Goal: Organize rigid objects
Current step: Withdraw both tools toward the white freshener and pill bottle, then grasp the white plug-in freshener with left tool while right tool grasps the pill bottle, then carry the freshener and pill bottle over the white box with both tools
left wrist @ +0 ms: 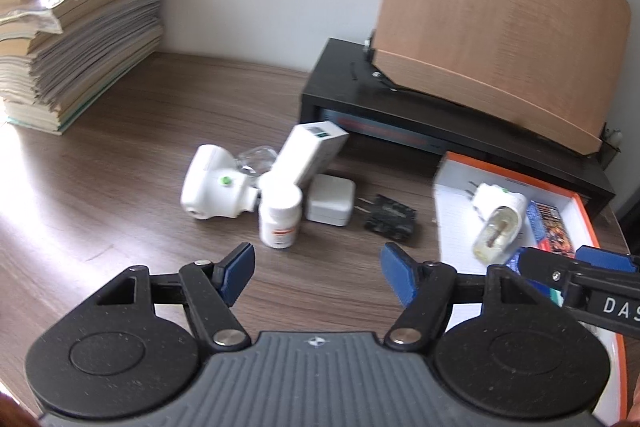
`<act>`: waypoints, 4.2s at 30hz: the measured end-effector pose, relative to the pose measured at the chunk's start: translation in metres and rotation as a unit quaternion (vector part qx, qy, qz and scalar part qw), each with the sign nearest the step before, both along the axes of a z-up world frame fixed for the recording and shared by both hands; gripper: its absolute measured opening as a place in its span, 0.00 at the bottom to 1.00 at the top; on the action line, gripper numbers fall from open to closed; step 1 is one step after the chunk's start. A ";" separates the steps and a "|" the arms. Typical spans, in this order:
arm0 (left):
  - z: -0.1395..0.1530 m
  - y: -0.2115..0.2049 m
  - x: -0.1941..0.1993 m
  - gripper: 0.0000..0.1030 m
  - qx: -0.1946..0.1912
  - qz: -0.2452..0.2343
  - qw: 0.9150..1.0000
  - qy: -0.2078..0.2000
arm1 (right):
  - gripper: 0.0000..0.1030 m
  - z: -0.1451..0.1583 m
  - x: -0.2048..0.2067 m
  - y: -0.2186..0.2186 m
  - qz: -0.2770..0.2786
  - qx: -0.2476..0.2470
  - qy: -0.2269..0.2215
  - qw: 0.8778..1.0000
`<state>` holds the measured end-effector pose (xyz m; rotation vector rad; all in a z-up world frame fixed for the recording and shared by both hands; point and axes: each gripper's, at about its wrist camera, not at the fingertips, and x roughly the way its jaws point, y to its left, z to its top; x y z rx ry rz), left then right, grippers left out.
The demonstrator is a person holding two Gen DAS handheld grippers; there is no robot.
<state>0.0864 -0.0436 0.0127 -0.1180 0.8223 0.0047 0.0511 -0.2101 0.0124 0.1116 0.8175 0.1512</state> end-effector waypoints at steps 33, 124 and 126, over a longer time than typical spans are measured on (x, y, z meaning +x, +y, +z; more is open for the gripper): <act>-0.058 0.094 0.087 0.86 -0.025 -0.026 0.999 0.027 | 0.84 -0.021 0.025 0.064 -0.042 -0.020 0.033 0.998; -0.038 0.123 -0.011 0.64 -0.061 -0.107 0.988 -0.098 | 0.39 -0.027 0.023 0.137 0.027 0.017 -0.003 0.999; -0.035 0.118 -0.015 0.64 -0.063 -0.117 0.986 -0.101 | 0.39 -0.022 0.011 0.129 0.012 0.017 -0.004 1.000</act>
